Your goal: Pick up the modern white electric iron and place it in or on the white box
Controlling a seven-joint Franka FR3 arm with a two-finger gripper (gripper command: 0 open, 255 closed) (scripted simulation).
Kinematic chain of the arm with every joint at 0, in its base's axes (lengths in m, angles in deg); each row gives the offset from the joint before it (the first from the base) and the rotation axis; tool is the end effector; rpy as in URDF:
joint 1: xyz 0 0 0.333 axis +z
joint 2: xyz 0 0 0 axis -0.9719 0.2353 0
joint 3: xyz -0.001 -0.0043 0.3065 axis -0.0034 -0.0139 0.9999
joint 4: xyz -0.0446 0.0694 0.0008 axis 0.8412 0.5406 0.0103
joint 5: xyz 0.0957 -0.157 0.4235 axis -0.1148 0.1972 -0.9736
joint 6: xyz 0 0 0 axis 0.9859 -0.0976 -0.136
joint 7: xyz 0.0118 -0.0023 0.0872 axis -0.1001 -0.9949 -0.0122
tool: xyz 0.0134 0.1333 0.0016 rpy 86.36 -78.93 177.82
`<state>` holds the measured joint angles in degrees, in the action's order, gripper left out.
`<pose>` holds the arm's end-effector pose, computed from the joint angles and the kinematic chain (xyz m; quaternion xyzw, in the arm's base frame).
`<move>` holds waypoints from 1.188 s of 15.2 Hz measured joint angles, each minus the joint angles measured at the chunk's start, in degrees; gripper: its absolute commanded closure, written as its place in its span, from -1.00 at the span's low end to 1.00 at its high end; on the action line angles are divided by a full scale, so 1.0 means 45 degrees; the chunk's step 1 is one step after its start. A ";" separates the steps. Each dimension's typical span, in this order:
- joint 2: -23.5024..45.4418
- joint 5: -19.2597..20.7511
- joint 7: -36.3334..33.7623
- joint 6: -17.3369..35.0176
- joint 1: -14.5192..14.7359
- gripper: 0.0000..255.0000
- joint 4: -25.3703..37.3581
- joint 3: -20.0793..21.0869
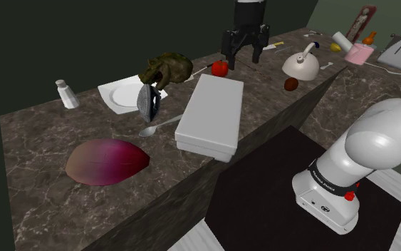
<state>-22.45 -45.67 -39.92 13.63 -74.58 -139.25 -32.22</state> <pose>0.4585 0.1500 0.4690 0.9937 -0.0671 -0.0874 0.0200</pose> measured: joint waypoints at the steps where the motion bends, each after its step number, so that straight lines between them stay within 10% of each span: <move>1: 0.0490 -0.0104 -0.0273 0.0086 -0.0005 -1.00 0.0337 0.0116; 18: 0.9094 -0.0834 -0.5271 0.0505 0.1052 -1.00 0.7990 0.1478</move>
<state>18.48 -49.42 -63.64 15.90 -69.85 -103.30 -25.57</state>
